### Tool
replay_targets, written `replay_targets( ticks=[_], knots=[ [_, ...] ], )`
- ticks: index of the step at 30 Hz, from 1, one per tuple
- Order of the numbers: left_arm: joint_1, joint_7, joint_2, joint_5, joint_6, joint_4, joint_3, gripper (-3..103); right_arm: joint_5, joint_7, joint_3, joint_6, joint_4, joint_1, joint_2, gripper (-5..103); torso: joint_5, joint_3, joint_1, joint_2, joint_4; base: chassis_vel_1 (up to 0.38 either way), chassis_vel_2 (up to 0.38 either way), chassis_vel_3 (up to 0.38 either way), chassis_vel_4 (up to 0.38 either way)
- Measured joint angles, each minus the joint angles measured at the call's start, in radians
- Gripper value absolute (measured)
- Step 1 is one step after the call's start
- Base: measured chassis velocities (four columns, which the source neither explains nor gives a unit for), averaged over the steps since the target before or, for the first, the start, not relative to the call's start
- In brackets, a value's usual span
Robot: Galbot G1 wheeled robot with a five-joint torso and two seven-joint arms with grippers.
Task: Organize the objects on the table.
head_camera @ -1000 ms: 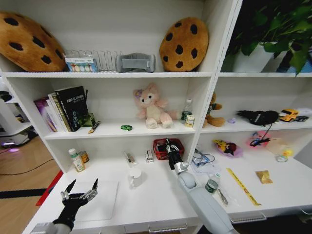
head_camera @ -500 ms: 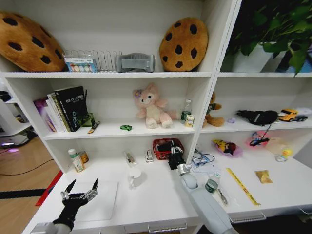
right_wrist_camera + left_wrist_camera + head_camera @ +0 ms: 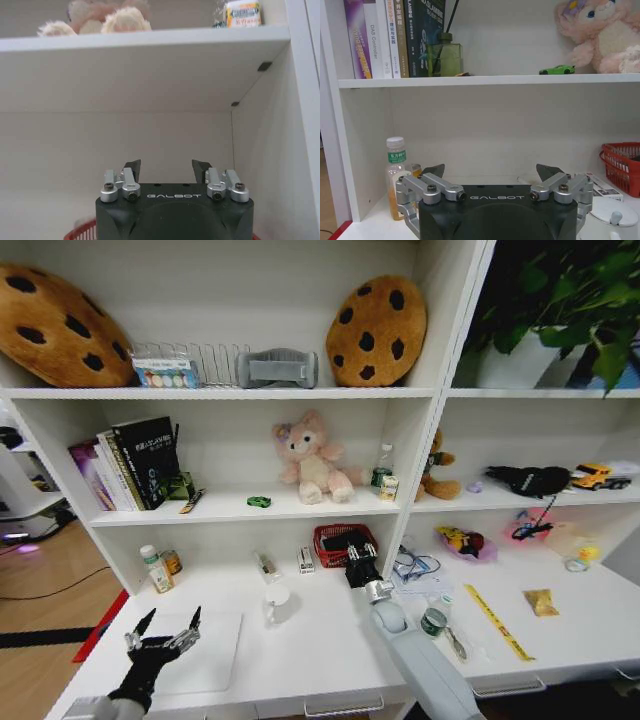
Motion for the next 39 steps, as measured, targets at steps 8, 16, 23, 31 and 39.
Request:
replay_targets(
  ticks=[8,16,23,31,39],
  knots=[
    [0.0,0.0,0.0,0.0,0.0,0.0,0.0,100,-0.032,0.199,0.03,-0.255,0.395,-0.32,-0.174,91,0.0,0.0,0.0,0.0,0.0001,0.0,0.0,0.0,0.0],
    [0.0,0.0,0.0,0.0,0.0,0.0,0.0,100,-0.098,0.29,0.248,-0.324,0.743,-0.845,-0.18,100,-0.0004,0.0,0.0,0.0,-0.0004,0.0,0.0,0.0,0.0],
    [0.0,0.0,0.0,0.0,0.0,0.0,0.0,100,-0.218,0.156,0.374,-0.183,0.911,-1.226,0.084,100,-0.0008,0.0,-0.001,0.0,-0.0006,0.0,0.0,0.0,0.0],
    [0.0,0.0,0.0,0.0,0.0,0.0,0.0,100,-0.266,0.143,0.381,-0.116,0.908,-1.198,0.13,100,-0.0004,0.0,0.0,0.0,-0.0001,-0.006,-0.038,0.011,0.047],
    [0.0,0.0,0.0,0.0,0.0,0.0,0.0,100,-0.252,0.127,0.382,-0.12,0.906,-1.139,0.119,100,0.0,0.0,0.0,0.0,0.0,-0.092,-0.212,0.097,0.217]
  ],
)
